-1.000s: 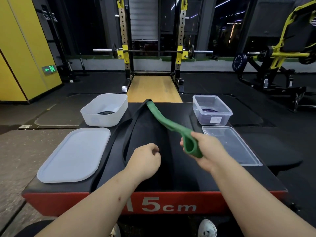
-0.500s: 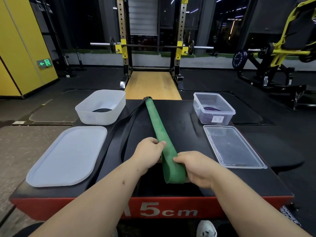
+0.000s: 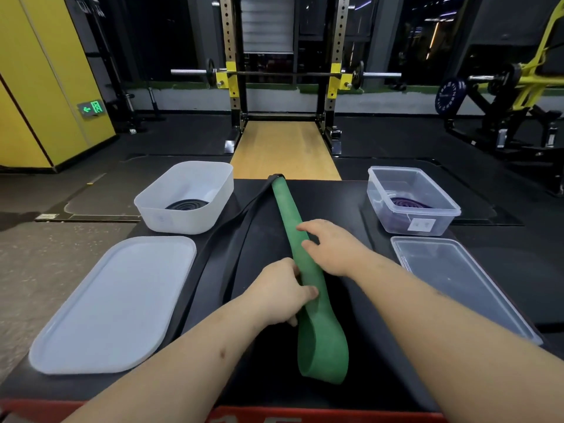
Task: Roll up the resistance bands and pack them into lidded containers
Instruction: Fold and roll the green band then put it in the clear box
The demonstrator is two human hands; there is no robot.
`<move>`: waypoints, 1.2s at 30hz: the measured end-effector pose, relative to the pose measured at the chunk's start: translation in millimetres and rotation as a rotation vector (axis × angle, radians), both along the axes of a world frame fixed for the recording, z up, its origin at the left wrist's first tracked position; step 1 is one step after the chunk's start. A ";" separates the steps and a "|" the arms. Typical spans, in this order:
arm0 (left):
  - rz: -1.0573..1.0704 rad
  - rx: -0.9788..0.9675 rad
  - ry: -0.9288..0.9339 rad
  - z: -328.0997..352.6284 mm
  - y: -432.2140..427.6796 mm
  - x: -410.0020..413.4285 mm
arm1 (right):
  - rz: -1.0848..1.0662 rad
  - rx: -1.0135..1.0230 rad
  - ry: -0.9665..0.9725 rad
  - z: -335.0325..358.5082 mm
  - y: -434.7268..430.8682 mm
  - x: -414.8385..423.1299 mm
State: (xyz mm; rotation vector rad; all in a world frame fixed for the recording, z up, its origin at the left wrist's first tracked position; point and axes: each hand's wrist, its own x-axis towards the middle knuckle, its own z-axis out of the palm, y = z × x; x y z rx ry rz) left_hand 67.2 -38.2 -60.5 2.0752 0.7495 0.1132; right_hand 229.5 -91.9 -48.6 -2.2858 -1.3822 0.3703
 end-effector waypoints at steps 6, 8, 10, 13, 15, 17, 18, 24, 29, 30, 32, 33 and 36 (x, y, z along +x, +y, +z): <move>-0.209 0.315 0.226 25.2 15.9 9.6 | 0.052 -0.096 -0.136 -25.4 32.2 8.6; -0.190 0.546 0.200 27.2 30.4 20.7 | 0.037 -0.071 -0.151 -30.9 31.9 11.7; -0.076 0.685 0.113 23.0 50.8 34.6 | 0.028 -0.053 -0.175 -31.2 34.2 13.8; 0.024 0.773 0.046 7.7 87.2 59.3 | -0.013 -0.032 -0.225 -27.4 46.5 17.3; 0.016 0.871 0.077 -0.7 112.1 73.8 | -0.034 0.000 -0.251 -28.8 57.2 18.4; 0.014 0.964 0.127 -5.9 135.6 87.3 | -0.046 0.053 -0.244 -33.8 63.4 18.9; 0.020 0.977 0.149 -6.9 146.0 94.5 | -0.048 0.083 -0.239 -36.9 64.6 18.8; 0.008 0.883 0.328 -10.0 199.3 148.6 | -0.047 0.151 -0.237 -49.2 65.1 20.0; 0.069 0.741 0.318 -11.6 225.4 186.8 | -0.048 0.173 -0.239 -52.2 66.5 22.0; 0.081 0.725 0.323 -9.9 229.9 192.5 | -0.051 0.180 -0.244 -53.2 66.7 22.6; 0.104 0.698 0.364 -6.2 240.0 201.4 | -0.053 0.186 -0.244 -54.7 67.2 23.4; 0.110 0.681 0.377 -4.9 244.8 205.0 | -0.053 0.186 -0.241 -55.3 67.6 23.8; 0.146 0.642 0.339 -4.9 254.5 211.7 | -0.054 0.192 -0.237 -56.5 67.5 24.0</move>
